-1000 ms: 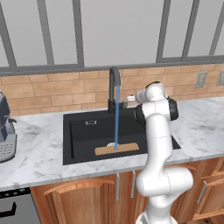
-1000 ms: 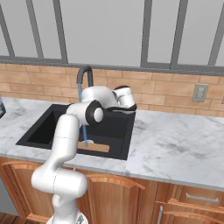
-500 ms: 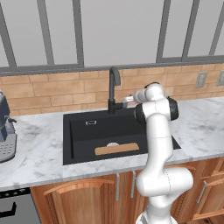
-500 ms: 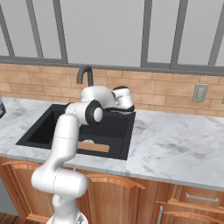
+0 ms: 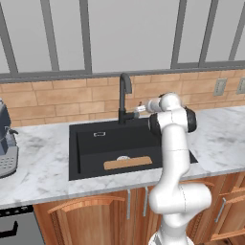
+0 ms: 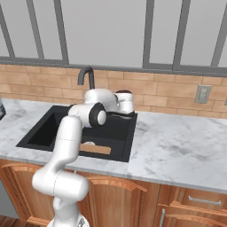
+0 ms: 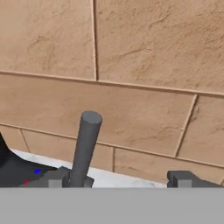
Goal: Turn on the sink faucet with hot water and rinse the cutting board for ten seconds, then turn off the faucet. Push the cutting board to reach the water if necessary.
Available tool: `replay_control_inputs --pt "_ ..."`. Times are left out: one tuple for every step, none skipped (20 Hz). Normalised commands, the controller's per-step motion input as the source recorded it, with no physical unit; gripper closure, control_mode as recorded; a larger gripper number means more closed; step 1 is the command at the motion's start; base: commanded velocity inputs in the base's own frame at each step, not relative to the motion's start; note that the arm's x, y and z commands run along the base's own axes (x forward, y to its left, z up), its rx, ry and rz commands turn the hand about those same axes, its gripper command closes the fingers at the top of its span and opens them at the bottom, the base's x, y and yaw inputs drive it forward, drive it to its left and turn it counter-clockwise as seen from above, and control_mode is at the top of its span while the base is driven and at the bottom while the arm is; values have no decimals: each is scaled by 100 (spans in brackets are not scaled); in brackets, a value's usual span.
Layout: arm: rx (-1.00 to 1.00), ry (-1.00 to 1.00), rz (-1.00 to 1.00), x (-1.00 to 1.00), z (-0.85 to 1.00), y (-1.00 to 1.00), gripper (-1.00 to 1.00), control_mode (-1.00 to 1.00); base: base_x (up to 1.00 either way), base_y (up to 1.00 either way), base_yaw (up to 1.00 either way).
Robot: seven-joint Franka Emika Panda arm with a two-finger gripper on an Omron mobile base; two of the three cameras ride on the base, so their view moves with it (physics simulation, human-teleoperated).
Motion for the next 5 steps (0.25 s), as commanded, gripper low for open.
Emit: replay_control_inputs --pt "0 0 3 0 9 14 -100 -100 0 0 0" --pt "0 0 3 0 10 14 -100 -100 0 0 0" --pt "0 0 3 0 11 6 -100 -100 0 0 0" --pt "0 0 1 -1 9 0 -100 -100 0 0 0" --pt "0 0 0 0 6 0 -100 -100 0 0 0"
